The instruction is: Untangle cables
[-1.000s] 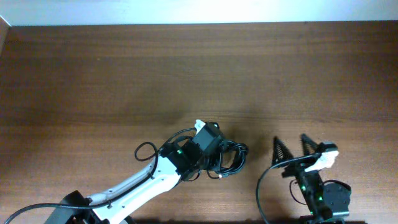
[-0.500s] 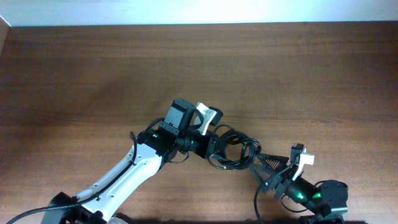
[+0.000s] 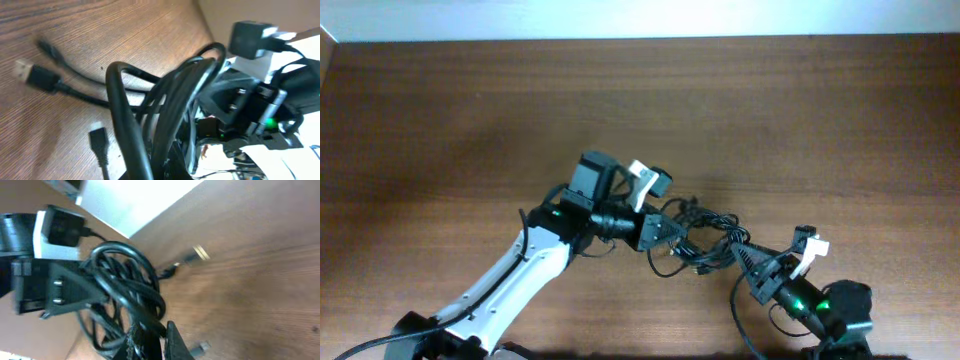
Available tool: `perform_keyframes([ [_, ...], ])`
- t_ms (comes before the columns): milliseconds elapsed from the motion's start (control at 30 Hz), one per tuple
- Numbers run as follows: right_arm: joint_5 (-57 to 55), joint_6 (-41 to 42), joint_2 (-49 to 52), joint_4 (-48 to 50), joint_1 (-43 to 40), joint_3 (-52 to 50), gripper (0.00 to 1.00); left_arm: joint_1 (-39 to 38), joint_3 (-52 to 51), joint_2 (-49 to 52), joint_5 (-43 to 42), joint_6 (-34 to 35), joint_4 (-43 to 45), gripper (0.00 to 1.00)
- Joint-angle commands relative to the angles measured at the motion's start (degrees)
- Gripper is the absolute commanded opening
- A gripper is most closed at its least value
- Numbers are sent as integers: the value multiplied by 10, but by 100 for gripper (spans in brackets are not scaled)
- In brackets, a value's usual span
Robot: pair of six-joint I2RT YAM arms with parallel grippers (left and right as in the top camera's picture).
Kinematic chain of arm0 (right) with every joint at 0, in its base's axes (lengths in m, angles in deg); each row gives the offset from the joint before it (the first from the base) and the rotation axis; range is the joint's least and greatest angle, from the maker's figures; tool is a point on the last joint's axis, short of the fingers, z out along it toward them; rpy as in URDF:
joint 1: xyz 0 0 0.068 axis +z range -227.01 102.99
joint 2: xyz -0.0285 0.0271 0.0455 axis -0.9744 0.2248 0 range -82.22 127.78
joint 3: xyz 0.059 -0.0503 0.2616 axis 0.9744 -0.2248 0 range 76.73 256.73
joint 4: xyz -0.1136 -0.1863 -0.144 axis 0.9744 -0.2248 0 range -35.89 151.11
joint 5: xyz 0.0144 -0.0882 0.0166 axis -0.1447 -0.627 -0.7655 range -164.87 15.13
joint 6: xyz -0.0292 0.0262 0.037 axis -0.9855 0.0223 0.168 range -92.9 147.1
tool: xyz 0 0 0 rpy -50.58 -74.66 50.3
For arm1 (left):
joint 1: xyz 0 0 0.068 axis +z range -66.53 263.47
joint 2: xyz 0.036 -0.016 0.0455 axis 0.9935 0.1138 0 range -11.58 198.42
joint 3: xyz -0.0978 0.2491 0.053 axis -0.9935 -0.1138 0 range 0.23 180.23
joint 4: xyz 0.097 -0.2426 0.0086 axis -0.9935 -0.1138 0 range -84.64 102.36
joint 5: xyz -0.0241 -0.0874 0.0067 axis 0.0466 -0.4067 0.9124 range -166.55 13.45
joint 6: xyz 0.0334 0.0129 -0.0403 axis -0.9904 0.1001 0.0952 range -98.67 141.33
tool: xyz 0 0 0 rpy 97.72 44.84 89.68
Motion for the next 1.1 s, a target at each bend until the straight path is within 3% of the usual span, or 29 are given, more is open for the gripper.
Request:
perform_keyframes([
  [0,-156,-12,72,-7,-11,-4,4,84,3,-21,-25,-7,-1,3],
  [100,-179,-12,164,-4,-10,-4,4,138,3,-21,-21,-7,-3,0],
  [167,-48,-12,176,20,-10,-4,4,139,3,-21,-26,-32,-10,0],
  [200,28,-12,176,39,-10,-4,19,130,3,-21,-27,-109,-23,0],
  [233,72,-12,176,59,-10,-4,47,121,3,-21,-24,-181,-44,0],
  [267,96,-12,176,102,-11,-4,59,114,3,-21,-15,-203,-56,0],
  [300,120,-12,176,196,-10,1,60,100,3,-21,15,-215,-68,0],
  [333,124,-12,176,204,-10,23,65,82,3,-21,18,-235,-68,3],
  [367,124,-12,176,197,-10,38,72,68,3,-21,18,-236,-65,13],
  [400,123,-14,176,180,-10,60,73,48,3,-20,48,-236,-60,36],
  [433,121,-14,176,173,-11,70,74,30,3,-20,127,-228,-69,96],
  [467,109,-13,176,169,-11,72,77,21,3,-20,243,-162,-75,99],
  [500,75,-13,176,136,-11,75,81,21,3,-20,359,-55,-80,99],
  [533,42,-13,176,98,-11,80,82,22,3,-20,437,105,-91,99],
  [600,-19,-13,176,28,-11,95,82,18,3,-20,367,285,-111,99],
  [667,-28,-13,176,14,-11,101,83,-6,3,-20,322,335,-131,99],
  [733,-28,-14,176,3,-11,102,84,-35,3,-20,322,432,-181,99],
  [800,-28,-14,176,-27,-11,102,87,-59,3,-20,339,455,-209,99],
  [867,-25,-14,176,-47,-11,102,87,-100,-3,-14,490,456,-203,99],
  [900,-25,-14,176,-52,-11,102,87,-122,-13,-3,511,460,-171,98],
  [967,-19,-14,176,-52,-11,102,87,-169,-29,50,520,460,-70,86],
  [1000,-12,-14,176,-55,-11,102,87,-190,-29,103,521,459,-17,61],
  [1033,-12,-14,176,-57,-11,102,86,-194,-29,140,539,459,6,18],
  [1067,-9,-14,176,-57,-11,102,82,-191,-29,153,545,459,11,0],
])
